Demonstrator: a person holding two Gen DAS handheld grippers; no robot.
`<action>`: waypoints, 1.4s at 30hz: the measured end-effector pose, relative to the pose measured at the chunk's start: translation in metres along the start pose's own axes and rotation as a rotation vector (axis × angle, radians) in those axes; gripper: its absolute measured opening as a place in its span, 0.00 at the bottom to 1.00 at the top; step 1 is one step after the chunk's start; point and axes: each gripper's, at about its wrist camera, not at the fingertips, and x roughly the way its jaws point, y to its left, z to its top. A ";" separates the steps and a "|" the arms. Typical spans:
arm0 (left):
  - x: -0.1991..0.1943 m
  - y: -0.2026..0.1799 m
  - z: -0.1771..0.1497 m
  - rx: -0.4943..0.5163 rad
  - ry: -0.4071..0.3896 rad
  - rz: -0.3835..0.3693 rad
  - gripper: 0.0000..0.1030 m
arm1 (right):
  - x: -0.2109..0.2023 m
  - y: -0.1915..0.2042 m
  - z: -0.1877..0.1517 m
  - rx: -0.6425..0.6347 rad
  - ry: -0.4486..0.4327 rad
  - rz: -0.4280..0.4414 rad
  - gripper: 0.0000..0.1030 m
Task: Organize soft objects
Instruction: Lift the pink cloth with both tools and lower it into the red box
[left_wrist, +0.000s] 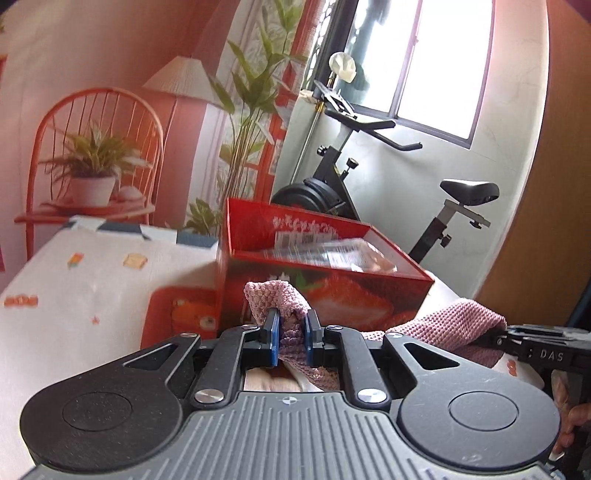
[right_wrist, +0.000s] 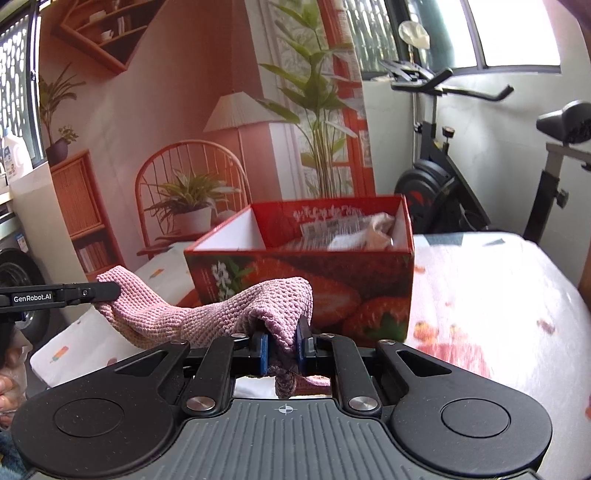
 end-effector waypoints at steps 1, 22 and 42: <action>0.002 0.000 0.006 0.000 -0.008 0.006 0.14 | 0.002 -0.001 0.007 -0.007 -0.009 -0.001 0.12; 0.103 -0.016 0.101 0.107 0.004 0.095 0.14 | 0.111 -0.059 0.105 -0.059 -0.095 -0.060 0.12; 0.161 -0.003 0.075 0.145 0.199 0.093 0.15 | 0.167 -0.075 0.072 -0.085 0.049 -0.065 0.18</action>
